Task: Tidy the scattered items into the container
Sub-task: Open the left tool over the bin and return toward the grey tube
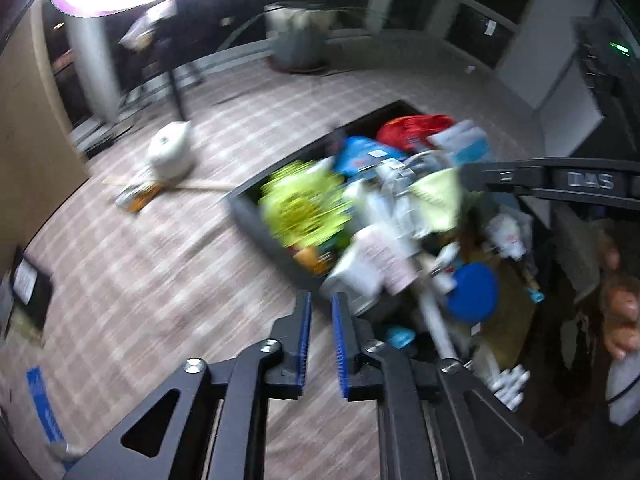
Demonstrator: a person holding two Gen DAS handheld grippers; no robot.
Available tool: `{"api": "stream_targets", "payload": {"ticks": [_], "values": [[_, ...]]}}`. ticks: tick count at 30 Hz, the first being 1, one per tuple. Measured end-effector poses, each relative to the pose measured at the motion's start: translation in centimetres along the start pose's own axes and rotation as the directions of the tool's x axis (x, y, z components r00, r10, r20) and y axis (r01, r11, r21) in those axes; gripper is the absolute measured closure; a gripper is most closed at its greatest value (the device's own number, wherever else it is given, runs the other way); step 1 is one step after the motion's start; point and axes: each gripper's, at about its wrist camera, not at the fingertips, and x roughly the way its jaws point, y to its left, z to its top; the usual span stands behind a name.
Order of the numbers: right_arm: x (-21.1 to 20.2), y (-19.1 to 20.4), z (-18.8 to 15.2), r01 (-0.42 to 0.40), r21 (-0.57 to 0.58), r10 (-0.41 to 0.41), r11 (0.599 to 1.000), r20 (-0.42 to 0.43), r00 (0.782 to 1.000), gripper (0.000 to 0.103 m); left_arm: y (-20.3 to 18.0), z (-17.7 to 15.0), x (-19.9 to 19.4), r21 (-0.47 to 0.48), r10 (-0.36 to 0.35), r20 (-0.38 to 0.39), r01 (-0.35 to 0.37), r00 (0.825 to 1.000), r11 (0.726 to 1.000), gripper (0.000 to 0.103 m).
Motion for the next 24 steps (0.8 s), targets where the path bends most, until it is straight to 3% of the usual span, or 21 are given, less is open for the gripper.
{"api": "stream_targets", "payload": {"ticks": [7, 11, 13, 18, 21, 24], "values": [[0.0, 6.9, -1.1, -0.035, -0.24, 0.041, 0.97, 0.018, 0.999, 0.075, 8.0, -6.1, -3.1, -0.182, 0.113, -0.012, -0.113, 0.994, 0.977, 0.085], [1.1, 12.4, -2.0, -0.133, -0.376, 0.128, 0.917, -0.039, 0.991, 0.075, 13.2, -11.5, -5.9, -0.293, 0.219, -0.04, -0.221, 0.975, 0.93, 0.085], [1.9, 15.3, -2.7, -0.167, -0.44, 0.149, 0.882, -0.076, 0.986, 0.075, 15.5, -14.1, -7.2, -0.348, 0.275, -0.069, -0.282, 0.959, 0.894, 0.085], [4.4, 23.6, -5.6, -0.242, -0.604, 0.169, 0.759, -0.175, 0.97, 0.075, 20.9, -20.9, -9.9, -0.483, 0.318, -0.135, -0.342, 0.938, 0.806, 0.085], [5.9, 29.1, -8.3, -0.291, -0.69, 0.171, 0.662, -0.239, 0.956, 0.075, 23.2, -23.8, -10.8, -0.535, 0.306, -0.142, -0.333, 0.941, 0.776, 0.085], [7.2, 33.2, -10.4, -0.328, -0.719, 0.163, 0.613, -0.291, 0.943, 0.075, 24.9, -25.8, -11.3, -0.583, 0.287, -0.122, -0.303, 0.95, 0.754, 0.085]]}}
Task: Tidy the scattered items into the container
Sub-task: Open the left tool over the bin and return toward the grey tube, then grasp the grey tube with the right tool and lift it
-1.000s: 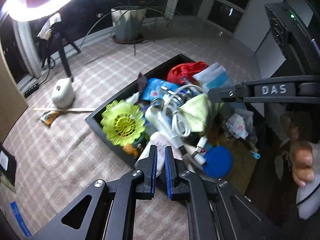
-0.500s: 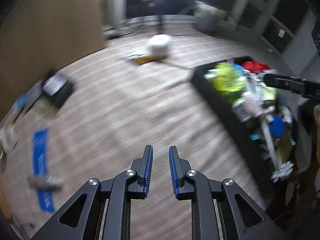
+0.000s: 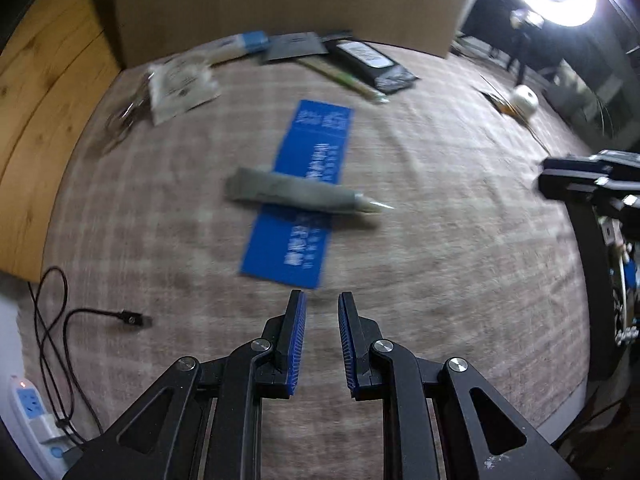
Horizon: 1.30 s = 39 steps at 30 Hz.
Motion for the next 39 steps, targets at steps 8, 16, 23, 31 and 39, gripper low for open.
{"api": "stream_targets", "payload": {"ticks": [8, 16, 23, 31, 39], "values": [[7.7, 4.5, 5.8, -0.094, 0.03, 0.097, 0.995, -0.119, 0.988, 0.075, 2.7, 1.4, 2.3, -0.098, -0.09, 0.009, 0.091, 0.996, 0.991, 0.085], [12.7, 4.8, 7.6, -0.159, 0.151, 0.187, 0.976, -0.191, 0.964, 0.075, 2.4, 3.5, 4.4, -0.109, -0.155, 0.007, 0.154, 0.988, 0.982, 0.068], [13.3, 4.4, 6.4, -0.281, 0.282, 0.346, 0.917, -0.215, 0.913, 0.091, 2.0, 4.0, 4.9, -0.073, -0.188, 0.026, 0.189, 0.982, 0.979, 0.058], [13.5, 6.6, 6.0, -0.308, 0.24, 0.365, 0.921, -0.248, 0.898, 0.089, 1.5, 2.8, 4.6, -0.022, -0.183, 0.029, 0.183, 0.983, 0.983, 0.059], [14.2, 8.4, 6.3, -0.331, 0.146, 0.359, 0.932, -0.263, 0.895, 0.09, 0.9, 1.7, 4.3, -0.086, -0.124, 0.069, 0.13, 0.99, 0.988, 0.07]]}}
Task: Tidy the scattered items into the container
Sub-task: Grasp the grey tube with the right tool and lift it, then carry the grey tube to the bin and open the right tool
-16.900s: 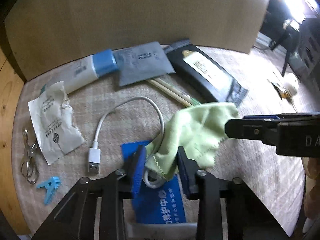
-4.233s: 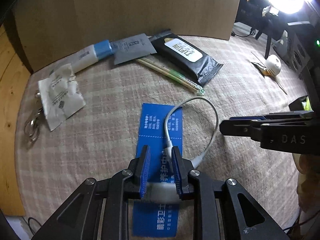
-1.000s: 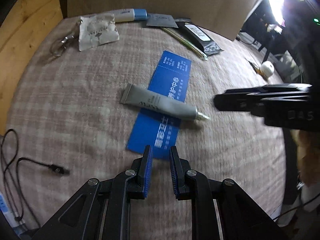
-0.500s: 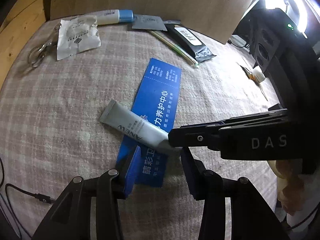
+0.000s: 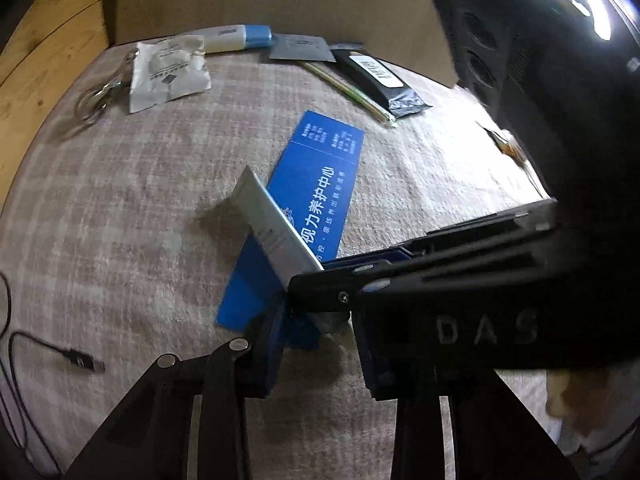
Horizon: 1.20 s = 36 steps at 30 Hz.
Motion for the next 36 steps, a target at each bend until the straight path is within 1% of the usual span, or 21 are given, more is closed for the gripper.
{"api": "stream_targets", "payload": {"ticks": [2, 4, 9, 12, 15, 19, 22, 26, 32, 36], "values": [[-0.3, -0.3, -0.7, 0.002, -0.002, -0.002, 1.0, 0.007, 1.0, 0.091, -0.7, -0.5, -0.1, -0.021, 0.004, 0.0, -0.004, 1.0, 1.0, 0.071], [-0.6, -0.9, -1.4, -0.015, 0.017, 0.015, 1.0, 0.006, 1.0, 0.091, -1.6, -1.2, -0.4, -0.039, 0.012, 0.009, -0.011, 1.0, 0.999, 0.071], [-3.6, -2.3, -4.4, -0.04, 0.032, 0.039, 0.999, 0.049, 0.998, 0.092, -6.3, -2.1, -1.9, -0.032, 0.0, 0.045, 0.001, 0.999, 0.999, 0.073], [-6.1, -3.5, -6.3, -0.059, 0.059, 0.054, 0.997, 0.093, 0.994, 0.092, -9.9, -1.9, -2.7, 0.019, -0.008, 0.064, 0.006, 0.998, 1.0, 0.073], [-9.4, -5.5, -8.5, -0.068, 0.098, 0.054, 0.993, 0.143, 0.988, 0.092, -13.6, -1.4, -3.0, 0.077, -0.039, 0.071, 0.034, 0.997, 0.996, 0.073], [-14.0, -8.2, -12.0, -0.061, 0.156, 0.025, 0.986, 0.224, 0.974, 0.092, -19.2, -1.3, -3.5, 0.182, -0.079, 0.072, 0.065, 0.994, 0.981, 0.073], [-17.0, -10.5, -14.6, -0.058, 0.205, 0.0, 0.977, 0.269, 0.963, 0.092, -24.2, -1.0, -3.3, 0.254, -0.129, 0.054, 0.111, 0.99, 0.961, 0.073], [-21.3, -14.1, -18.7, -0.047, 0.288, -0.052, 0.956, 0.326, 0.944, 0.092, -30.5, -1.1, -2.7, 0.338, -0.189, 0.021, 0.171, 0.982, 0.925, 0.073], [-27.0, -19.9, -24.4, -0.022, 0.395, -0.139, 0.918, 0.373, 0.917, 0.092, -40.0, -1.5, -1.5, 0.45, -0.276, -0.048, 0.267, 0.96, 0.852, 0.073], [-30.2, -23.3, -27.7, -0.021, 0.463, -0.187, 0.886, 0.398, 0.898, 0.092, -45.6, -2.0, -1.1, 0.52, -0.318, -0.084, 0.313, 0.944, 0.794, 0.073]]}}
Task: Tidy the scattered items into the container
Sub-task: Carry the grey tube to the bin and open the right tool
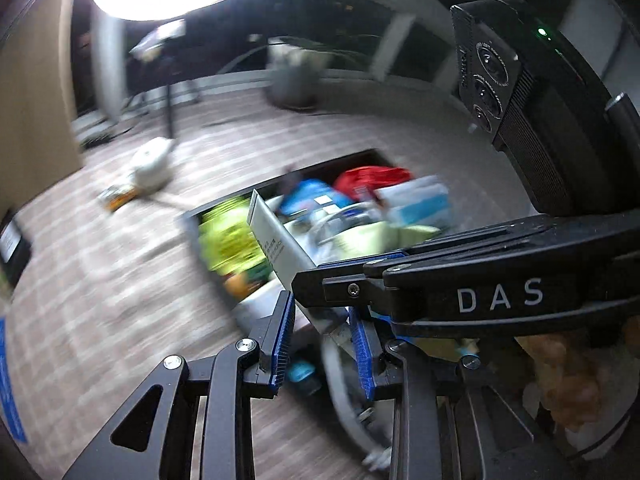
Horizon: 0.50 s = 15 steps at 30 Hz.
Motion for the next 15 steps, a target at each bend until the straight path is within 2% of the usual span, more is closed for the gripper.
{"api": "stream_targets", "payload": {"ticks": [3, 9, 11, 12, 13, 15], "values": [[-2.4, -2.9, 0.0, 0.032, 0.038, -0.033, 0.999, 0.036, 0.999, 0.092, -2.7, 1.4, 1.8, 0.053, -0.033, -0.012, 0.034, 0.999, 0.998, 0.073], [-4.6, -6.8, -0.1, 0.093, 0.088, -0.099, 0.992, 0.062, 0.993, 0.092, -6.5, 3.0, 4.6, 0.143, -0.044, -0.044, 0.05, 0.998, 0.988, 0.072], [-5.3, -7.3, -0.2, 0.122, 0.09, -0.13, 0.988, 0.082, 0.988, 0.09, -6.7, 3.2, 5.0, 0.152, -0.04, -0.065, 0.05, 0.997, 0.987, 0.057], [-5.6, -7.5, -0.2, 0.154, 0.098, -0.163, 0.983, 0.094, 0.982, 0.079, -6.5, 3.3, 5.0, 0.148, -0.036, -0.062, 0.044, 0.997, 0.988, 0.045], [-5.9, -7.8, -0.2, 0.176, 0.106, -0.187, 0.979, 0.104, 0.977, 0.063, -6.1, 3.2, 4.7, 0.142, -0.025, -0.048, 0.031, 0.999, 0.989, 0.043], [-6.8, -8.0, -0.2, 0.192, 0.111, -0.207, 0.975, 0.147, 0.967, 0.057, -5.0, 3.1, 4.0, 0.126, -0.01, -0.043, 0.015, 0.999, 0.992, 0.043]]}}
